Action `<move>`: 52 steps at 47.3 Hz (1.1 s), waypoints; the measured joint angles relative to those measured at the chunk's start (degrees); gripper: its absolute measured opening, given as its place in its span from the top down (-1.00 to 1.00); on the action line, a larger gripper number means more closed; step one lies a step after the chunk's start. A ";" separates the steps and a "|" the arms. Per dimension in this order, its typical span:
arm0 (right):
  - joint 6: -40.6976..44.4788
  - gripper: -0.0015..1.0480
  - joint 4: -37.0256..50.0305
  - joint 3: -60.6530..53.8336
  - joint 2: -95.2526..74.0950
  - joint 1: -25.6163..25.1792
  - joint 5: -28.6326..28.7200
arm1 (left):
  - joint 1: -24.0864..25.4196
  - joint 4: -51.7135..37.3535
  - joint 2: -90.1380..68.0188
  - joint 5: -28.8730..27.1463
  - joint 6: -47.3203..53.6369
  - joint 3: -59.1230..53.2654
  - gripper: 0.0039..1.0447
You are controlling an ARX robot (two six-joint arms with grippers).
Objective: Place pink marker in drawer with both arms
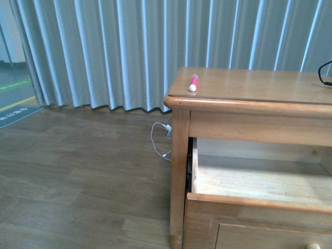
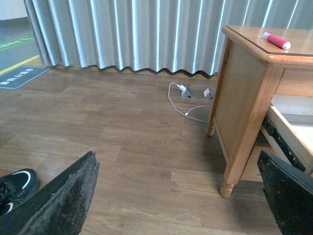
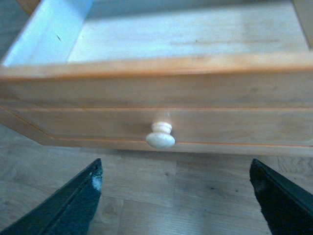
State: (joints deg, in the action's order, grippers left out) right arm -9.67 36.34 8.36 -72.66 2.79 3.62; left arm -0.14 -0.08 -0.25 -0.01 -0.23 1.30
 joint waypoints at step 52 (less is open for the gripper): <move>2.80 -0.83 -53.33 12.48 45.83 -10.10 10.49 | -14.75 -3.72 -9.97 -31.43 -3.08 0.63 -0.88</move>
State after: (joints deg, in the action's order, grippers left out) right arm -6.87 -16.99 20.84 -26.83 -7.31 14.11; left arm -14.90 -3.79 -10.22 -31.44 -3.31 1.93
